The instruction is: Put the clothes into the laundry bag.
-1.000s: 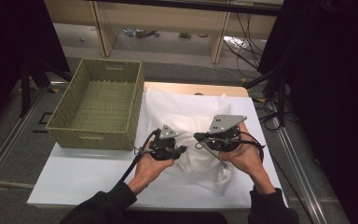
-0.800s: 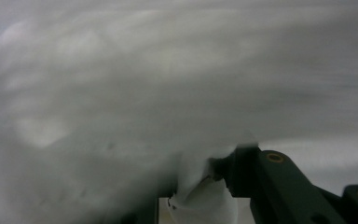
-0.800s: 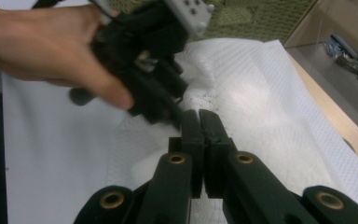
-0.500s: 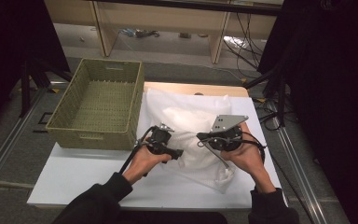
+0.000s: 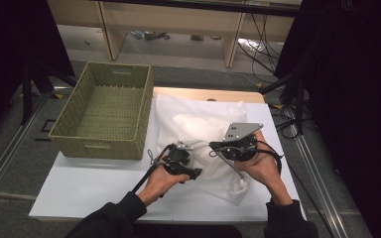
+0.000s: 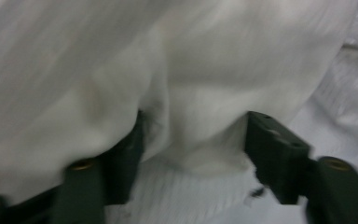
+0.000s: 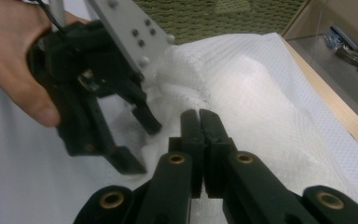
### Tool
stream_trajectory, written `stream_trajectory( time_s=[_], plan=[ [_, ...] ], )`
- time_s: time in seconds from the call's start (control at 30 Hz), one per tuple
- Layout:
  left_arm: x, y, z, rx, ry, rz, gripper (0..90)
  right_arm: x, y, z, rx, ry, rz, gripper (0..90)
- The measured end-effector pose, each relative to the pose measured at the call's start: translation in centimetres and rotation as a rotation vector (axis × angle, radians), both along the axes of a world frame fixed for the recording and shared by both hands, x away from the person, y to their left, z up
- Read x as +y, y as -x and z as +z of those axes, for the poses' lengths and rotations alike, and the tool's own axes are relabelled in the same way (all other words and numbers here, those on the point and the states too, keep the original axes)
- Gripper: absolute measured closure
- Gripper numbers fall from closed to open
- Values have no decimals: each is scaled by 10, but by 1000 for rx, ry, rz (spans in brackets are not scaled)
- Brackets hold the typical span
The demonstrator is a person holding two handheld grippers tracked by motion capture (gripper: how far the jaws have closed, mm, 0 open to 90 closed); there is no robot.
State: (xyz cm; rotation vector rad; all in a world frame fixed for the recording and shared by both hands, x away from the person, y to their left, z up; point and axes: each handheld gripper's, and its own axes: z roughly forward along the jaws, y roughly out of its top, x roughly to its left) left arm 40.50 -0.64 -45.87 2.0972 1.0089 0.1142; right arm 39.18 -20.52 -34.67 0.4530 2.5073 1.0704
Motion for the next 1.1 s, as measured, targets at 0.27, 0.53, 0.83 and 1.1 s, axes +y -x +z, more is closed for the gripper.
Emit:
stream_trajectory(
  time_s=[0.27, 0.53, 0.83, 1.1],
  plan=[
    [-18, -32, 12, -71, 98, 71, 860, -7, -1, 0, 10, -6, -13, 900],
    [-22, -55, 8, -155, 44, 155, 775, -12, -1, -1, 14, -1, -24, 900],
    [12, -12, 21, -95, 2, 68, 336, -13, -3, -2, 18, -4, -41, 900],
    [-7, -8, -9, -33, -54, 25, 310, -12, -3, -5, 32, 13, -50, 900]
  ],
)
